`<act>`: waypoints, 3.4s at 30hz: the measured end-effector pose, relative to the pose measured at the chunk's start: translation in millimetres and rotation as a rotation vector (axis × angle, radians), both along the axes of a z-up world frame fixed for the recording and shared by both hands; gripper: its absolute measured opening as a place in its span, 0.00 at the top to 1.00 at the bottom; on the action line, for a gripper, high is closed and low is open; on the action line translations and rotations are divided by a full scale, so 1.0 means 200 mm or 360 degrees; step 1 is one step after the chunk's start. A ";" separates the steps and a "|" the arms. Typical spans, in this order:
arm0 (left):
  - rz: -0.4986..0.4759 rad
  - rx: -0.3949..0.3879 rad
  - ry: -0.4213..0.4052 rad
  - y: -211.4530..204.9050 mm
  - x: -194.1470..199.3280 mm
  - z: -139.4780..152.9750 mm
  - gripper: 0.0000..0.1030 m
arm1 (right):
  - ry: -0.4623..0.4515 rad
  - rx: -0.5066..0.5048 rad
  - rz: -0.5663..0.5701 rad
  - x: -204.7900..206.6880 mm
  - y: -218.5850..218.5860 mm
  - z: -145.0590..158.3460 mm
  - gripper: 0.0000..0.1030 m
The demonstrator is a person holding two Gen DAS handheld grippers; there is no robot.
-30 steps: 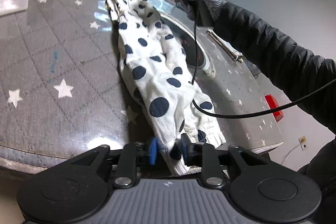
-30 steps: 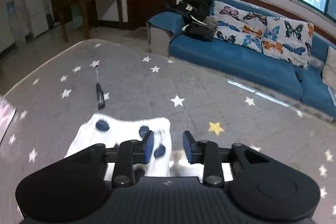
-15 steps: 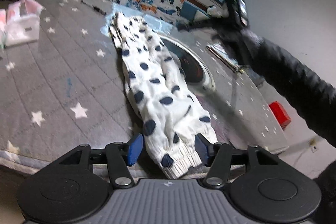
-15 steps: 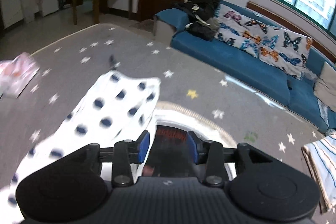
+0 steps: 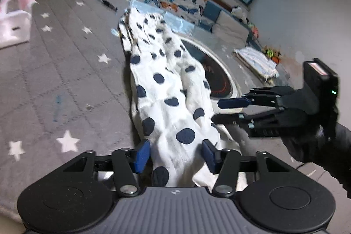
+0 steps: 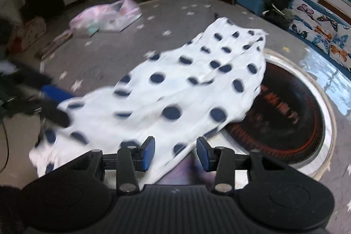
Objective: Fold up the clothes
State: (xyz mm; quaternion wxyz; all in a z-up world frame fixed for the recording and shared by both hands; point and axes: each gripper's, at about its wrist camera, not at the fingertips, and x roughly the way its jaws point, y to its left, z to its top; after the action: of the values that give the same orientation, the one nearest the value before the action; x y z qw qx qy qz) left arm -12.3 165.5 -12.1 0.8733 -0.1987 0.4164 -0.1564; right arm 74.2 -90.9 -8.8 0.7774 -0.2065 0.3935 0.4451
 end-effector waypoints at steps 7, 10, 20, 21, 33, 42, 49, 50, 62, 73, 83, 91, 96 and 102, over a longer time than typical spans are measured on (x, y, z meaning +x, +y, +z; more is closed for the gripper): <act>0.0007 0.0021 0.0075 -0.02 0.02 -0.06 0.51 | -0.0024 0.0086 -0.0242 0.22 -0.06 0.05 0.59; -0.0003 0.0045 0.0073 -0.03 0.02 -0.07 0.64 | -0.0010 0.0131 -0.0391 0.39 -0.05 0.04 0.59; -0.0047 0.0043 0.0128 0.07 0.06 -0.07 0.83 | 0.0130 0.0282 -0.0688 0.85 0.07 -0.10 0.59; -0.0047 0.0061 0.0128 0.08 0.06 -0.06 0.83 | 0.0128 0.0285 -0.0699 0.88 0.08 -0.11 0.59; 0.0042 0.0386 0.0127 0.26 0.05 0.04 0.83 | 0.0136 0.0311 -0.0768 1.17 0.32 -0.14 0.58; 0.0066 0.0459 0.0184 0.31 0.04 0.06 0.82 | 0.0159 0.0411 -0.0821 1.29 0.39 -0.20 0.63; 0.0051 0.0498 0.0172 0.30 0.02 0.08 0.81 | 0.0186 0.0474 -0.0844 1.33 0.37 -0.22 0.82; 0.0053 0.0496 0.0176 0.30 0.03 0.08 0.81 | 0.0174 0.0476 -0.0844 1.33 0.37 -0.22 0.78; -0.0004 0.0574 0.0191 0.29 0.13 0.08 0.80 | 0.0178 0.0581 -0.1015 1.29 0.20 -0.18 0.95; -0.0110 0.0750 0.0047 0.18 0.62 0.10 0.76 | 0.0040 0.0609 -0.1721 0.84 -0.62 -0.16 0.95; 0.0019 0.0729 -0.0077 0.14 0.66 0.18 0.38 | -0.0353 0.0401 -0.1957 0.36 -0.97 -0.10 0.84; 0.0211 0.0490 -0.0002 0.22 0.38 0.17 0.35 | -0.0317 0.0398 -0.1530 0.48 -0.84 -0.06 0.65; 0.0199 0.0470 -0.0012 0.15 0.32 0.14 0.36 | -0.0195 0.0330 -0.1445 0.61 -0.73 -0.18 0.64; 0.0126 0.0694 -0.0020 0.10 0.37 0.10 0.65 | -0.0272 0.0193 -0.1464 0.67 -0.69 -0.27 0.67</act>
State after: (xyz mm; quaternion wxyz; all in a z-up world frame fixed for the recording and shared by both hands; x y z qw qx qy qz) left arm 61.9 185.8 8.2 0.9036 -0.0203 0.4269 -0.0296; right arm 208.9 -228.3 -62.6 0.9342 -0.0007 0.3521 0.0579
